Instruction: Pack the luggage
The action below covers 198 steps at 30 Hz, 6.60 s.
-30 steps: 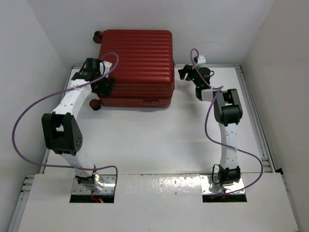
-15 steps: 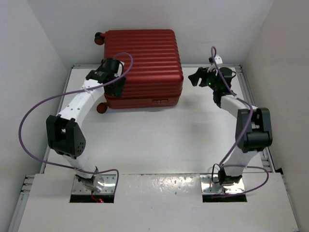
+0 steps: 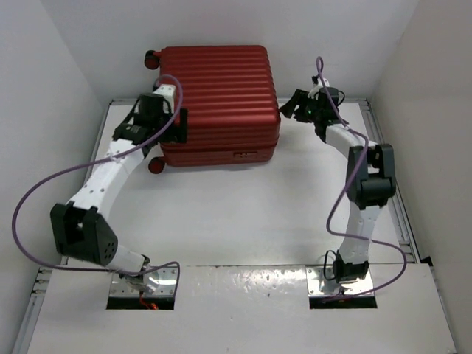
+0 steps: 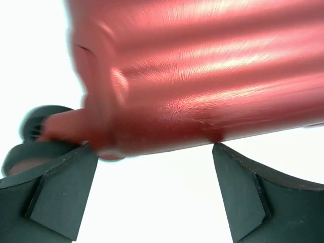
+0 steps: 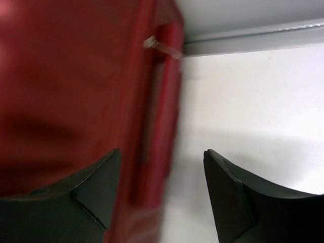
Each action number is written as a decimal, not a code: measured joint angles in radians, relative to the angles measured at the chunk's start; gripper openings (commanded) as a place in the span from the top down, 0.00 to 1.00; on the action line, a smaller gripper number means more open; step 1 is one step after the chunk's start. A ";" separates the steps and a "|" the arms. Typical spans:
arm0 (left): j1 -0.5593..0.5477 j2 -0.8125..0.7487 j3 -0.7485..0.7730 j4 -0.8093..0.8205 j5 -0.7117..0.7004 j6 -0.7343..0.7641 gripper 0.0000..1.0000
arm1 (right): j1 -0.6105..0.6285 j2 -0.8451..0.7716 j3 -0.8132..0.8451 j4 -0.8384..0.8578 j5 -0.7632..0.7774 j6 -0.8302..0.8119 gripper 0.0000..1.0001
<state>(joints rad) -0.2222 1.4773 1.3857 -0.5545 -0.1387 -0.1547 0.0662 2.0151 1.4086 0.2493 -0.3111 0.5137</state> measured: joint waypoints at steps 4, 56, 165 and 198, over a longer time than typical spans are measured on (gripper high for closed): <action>0.106 -0.099 -0.027 0.164 0.041 0.000 0.00 | -0.020 0.175 0.150 0.017 0.005 0.031 0.35; 0.253 -0.068 -0.042 0.272 -0.183 0.143 0.00 | 0.029 0.396 0.392 0.056 -0.193 -0.006 0.35; -0.690 0.446 0.192 0.079 -0.045 0.017 0.35 | -0.353 -0.867 -0.702 -0.467 -0.277 -0.251 0.30; -0.584 0.097 -0.410 0.343 0.023 0.124 0.45 | 0.053 -0.673 -0.969 0.319 -0.335 -0.147 0.38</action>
<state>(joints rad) -0.8062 1.5738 0.9756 -0.2119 -0.1154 -0.0311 0.1196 1.3418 0.4397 0.5682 -0.6456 0.3664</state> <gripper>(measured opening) 0.555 0.621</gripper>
